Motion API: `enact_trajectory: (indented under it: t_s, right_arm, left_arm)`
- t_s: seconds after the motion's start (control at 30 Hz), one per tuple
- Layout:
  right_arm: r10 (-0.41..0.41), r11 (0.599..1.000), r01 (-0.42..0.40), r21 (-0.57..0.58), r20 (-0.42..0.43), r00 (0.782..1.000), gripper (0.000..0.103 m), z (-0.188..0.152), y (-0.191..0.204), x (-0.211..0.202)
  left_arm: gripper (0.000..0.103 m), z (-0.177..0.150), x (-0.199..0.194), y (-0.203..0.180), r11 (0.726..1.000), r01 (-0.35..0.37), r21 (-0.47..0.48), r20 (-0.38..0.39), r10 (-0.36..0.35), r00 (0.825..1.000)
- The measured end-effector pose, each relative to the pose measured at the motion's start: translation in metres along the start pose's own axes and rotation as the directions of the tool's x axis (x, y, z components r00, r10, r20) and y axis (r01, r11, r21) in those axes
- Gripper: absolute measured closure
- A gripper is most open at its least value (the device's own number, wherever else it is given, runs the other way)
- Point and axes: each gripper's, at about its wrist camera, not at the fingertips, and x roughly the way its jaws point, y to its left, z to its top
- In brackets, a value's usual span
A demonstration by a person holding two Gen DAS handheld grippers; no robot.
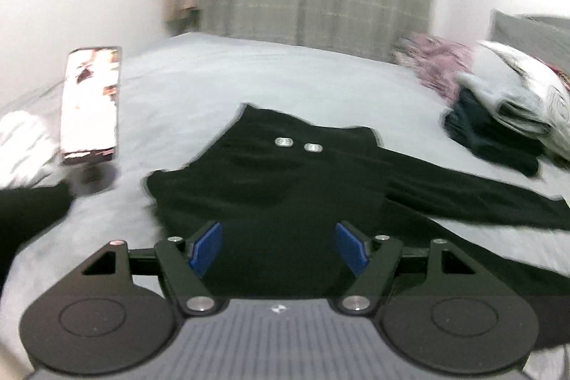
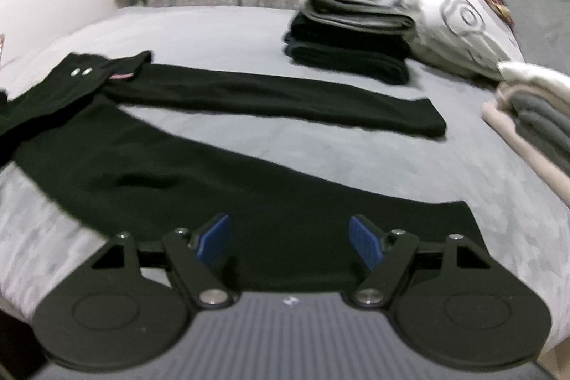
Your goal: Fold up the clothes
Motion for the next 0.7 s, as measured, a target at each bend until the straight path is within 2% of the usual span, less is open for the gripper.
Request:
enact_trajectory:
  t_s: [0.1,0.2,0.4,0.7]
  right_arm:
    - [0.020,0.999,-0.020,-0.034,0.007,1.000,0.027,-0.004,0.009,-0.003]
    - [0.040,0.997,-0.040,-0.064,0.008,0.999,0.027,-0.007,0.017,-0.005]
    - [0.077,0.991,-0.075,-0.108,0.012,0.997,0.028,-0.009,0.032,-0.003]
    - [0.130,0.972,-0.127,-0.199,-0.001,0.992,0.034,-0.014,0.055,0.004]
  left_arm:
    - [0.031,0.002,0.007,0.023,0.996,-0.066,-0.056,-0.051,0.063,0.997]
    - [0.031,0.001,0.018,0.040,0.989,-0.089,-0.120,-0.103,0.077,0.992]
    - [0.031,-0.006,0.043,0.066,0.964,-0.058,-0.258,-0.177,0.011,0.984]
    - [0.033,-0.004,0.063,0.063,0.946,0.033,-0.323,-0.142,-0.083,0.986]
